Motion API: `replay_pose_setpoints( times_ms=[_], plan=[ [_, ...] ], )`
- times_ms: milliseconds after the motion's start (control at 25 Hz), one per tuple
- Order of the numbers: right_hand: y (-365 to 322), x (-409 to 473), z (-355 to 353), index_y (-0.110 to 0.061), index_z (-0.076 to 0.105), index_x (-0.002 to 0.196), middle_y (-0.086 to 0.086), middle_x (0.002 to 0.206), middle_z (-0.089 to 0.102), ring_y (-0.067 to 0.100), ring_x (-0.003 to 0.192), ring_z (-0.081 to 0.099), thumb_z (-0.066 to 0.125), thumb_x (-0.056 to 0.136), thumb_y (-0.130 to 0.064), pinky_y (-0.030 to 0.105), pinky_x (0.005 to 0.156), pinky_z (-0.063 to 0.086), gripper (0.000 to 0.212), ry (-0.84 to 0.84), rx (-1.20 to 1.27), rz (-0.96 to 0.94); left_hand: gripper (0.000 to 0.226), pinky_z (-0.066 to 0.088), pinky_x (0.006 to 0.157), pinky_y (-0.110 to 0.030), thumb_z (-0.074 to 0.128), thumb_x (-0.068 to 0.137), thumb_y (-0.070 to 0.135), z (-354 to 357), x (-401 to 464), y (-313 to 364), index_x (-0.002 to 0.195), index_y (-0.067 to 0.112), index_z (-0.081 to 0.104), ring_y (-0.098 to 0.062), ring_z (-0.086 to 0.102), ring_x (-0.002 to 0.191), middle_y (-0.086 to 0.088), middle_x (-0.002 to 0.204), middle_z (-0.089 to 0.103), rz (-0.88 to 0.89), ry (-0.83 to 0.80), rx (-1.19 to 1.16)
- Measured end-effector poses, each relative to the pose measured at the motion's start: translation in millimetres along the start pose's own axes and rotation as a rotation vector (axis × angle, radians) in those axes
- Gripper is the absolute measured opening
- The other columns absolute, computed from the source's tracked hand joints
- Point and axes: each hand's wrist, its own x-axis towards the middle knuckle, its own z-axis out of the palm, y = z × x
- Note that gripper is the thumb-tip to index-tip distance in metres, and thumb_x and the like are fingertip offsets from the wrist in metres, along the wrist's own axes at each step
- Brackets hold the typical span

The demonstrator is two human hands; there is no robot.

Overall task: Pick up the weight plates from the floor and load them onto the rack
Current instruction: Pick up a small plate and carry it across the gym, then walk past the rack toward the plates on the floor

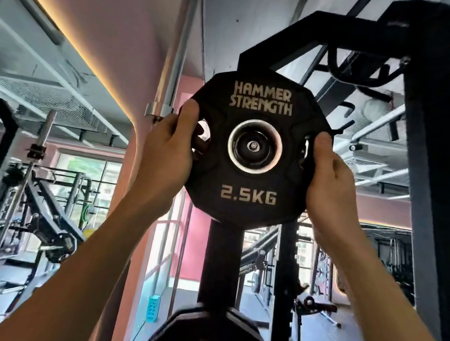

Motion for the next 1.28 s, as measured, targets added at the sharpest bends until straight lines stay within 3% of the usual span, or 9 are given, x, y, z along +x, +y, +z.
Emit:
replay_pose_setpoints(
  times_ms=[200, 320, 440, 680, 920, 1000, 1080, 1160, 1280],
  plan=[
    [26.6, 18.3, 6.6, -0.012, 0.069, 0.1, 0.009, 0.097, 0.075, 0.023, 0.093, 0.072, 0.041, 0.097, -0.059, 0.048, 0.088, 0.057, 0.055, -0.03, -0.002, 0.012, 0.044, 0.042, 0.055, -0.025, 0.045, 0.098, 0.05, 8.0, 18.1, -35.1, 0.076, 0.015, 0.059, -0.008, 0.052, 0.049, 0.009, 0.055, 0.058, -0.017, -0.003, 0.024],
    [50.0, 28.0, 13.1, -0.017, 0.07, 0.101, 0.003, 0.098, 0.075, 0.021, 0.096, 0.07, 0.039, 0.089, -0.071, 0.049, 0.091, 0.055, 0.064, -0.019, -0.081, 0.028, 0.048, 0.043, 0.064, -0.03, 0.044, 0.097, 0.054, 9.0, 26.4, -59.9, 0.076, 0.016, 0.063, -0.011, 0.056, 0.06, 0.007, 0.064, 0.062, -0.032, -0.029, 0.074],
    [69.7, 36.0, 18.6, -0.022, 0.069, 0.104, -0.003, 0.101, 0.074, 0.018, 0.099, 0.069, 0.035, 0.076, -0.084, 0.048, 0.094, 0.052, 0.076, -0.013, -0.127, 0.044, 0.048, 0.043, 0.062, -0.022, 0.043, 0.098, 0.055, 10.1, 32.6, -76.8, 0.079, 0.016, 0.063, -0.005, 0.058, 0.062, 0.007, 0.069, 0.064, -0.029, -0.03, 0.142],
    [88.1, 42.4, 22.7, -0.019, 0.068, 0.098, -0.001, 0.094, 0.073, 0.018, 0.093, 0.068, 0.032, 0.092, -0.07, 0.048, 0.092, 0.053, 0.063, 0.007, -0.179, 0.039, 0.043, 0.048, 0.058, -0.014, 0.043, 0.099, 0.052, 11.7, 35.9, -93.1, 0.09, 0.017, 0.067, 0.009, 0.06, 0.059, 0.011, 0.073, 0.068, -0.035, -0.032, 0.165],
    [89.0, 31.6, 17.4, -0.025, 0.066, 0.108, -0.006, 0.104, 0.072, 0.016, 0.1, 0.068, 0.036, 0.086, -0.077, 0.045, 0.094, 0.053, 0.064, -0.045, -0.133, 0.114, 0.045, 0.053, 0.076, -0.031, 0.041, 0.098, 0.055, 7.8, 21.3, -94.7, 0.103, 0.017, 0.063, -0.012, 0.065, 0.089, 0.001, 0.096, 0.068, -0.098, -0.052, 0.179],
    [84.4, 19.0, 10.8, -0.025, 0.064, 0.1, -0.002, 0.101, 0.072, 0.021, 0.096, 0.07, 0.037, 0.081, -0.081, 0.05, 0.088, 0.055, 0.065, -0.057, -0.161, 0.152, 0.041, 0.059, 0.075, -0.036, 0.042, 0.099, 0.053, -0.2, 6.9, -96.4, 0.114, 0.018, 0.059, -0.015, 0.068, 0.091, -0.002, 0.104, 0.068, -0.156, -0.106, 0.178],
    [81.3, -1.5, 2.3, -0.021, 0.062, 0.097, 0.004, 0.092, 0.073, 0.027, 0.085, 0.072, 0.042, 0.083, -0.077, 0.051, 0.077, 0.059, 0.061, -0.092, -0.183, 0.198, 0.037, 0.056, 0.061, -0.031, 0.043, 0.1, 0.048, -10.6, -13.1, -97.9, 0.12, 0.018, 0.054, -0.016, 0.071, 0.077, -0.004, 0.097, 0.068, -0.204, -0.159, 0.207],
    [78.8, -33.4, -9.1, -0.013, 0.059, 0.097, 0.011, 0.079, 0.071, 0.028, 0.073, 0.072, 0.046, 0.093, -0.062, 0.049, 0.067, 0.061, 0.051, -0.154, -0.187, 0.251, 0.036, 0.051, 0.057, -0.028, 0.043, 0.1, 0.045, -24.1, -43.1, -97.2, 0.114, 0.015, 0.055, -0.02, 0.07, 0.067, -0.007, 0.088, 0.069, -0.245, -0.188, 0.276],
    [73.6, -91.9, -30.7, -0.007, 0.059, 0.095, 0.015, 0.079, 0.068, 0.029, 0.07, 0.07, 0.047, 0.097, -0.053, 0.044, 0.061, 0.06, 0.047, -0.211, -0.196, 0.292, 0.03, 0.052, 0.057, -0.027, 0.047, 0.1, 0.041, -44.5, -104.7, -90.4, 0.105, 0.013, 0.058, -0.019, 0.07, 0.067, -0.003, 0.083, 0.069, -0.306, -0.231, 0.337]
  ],
)
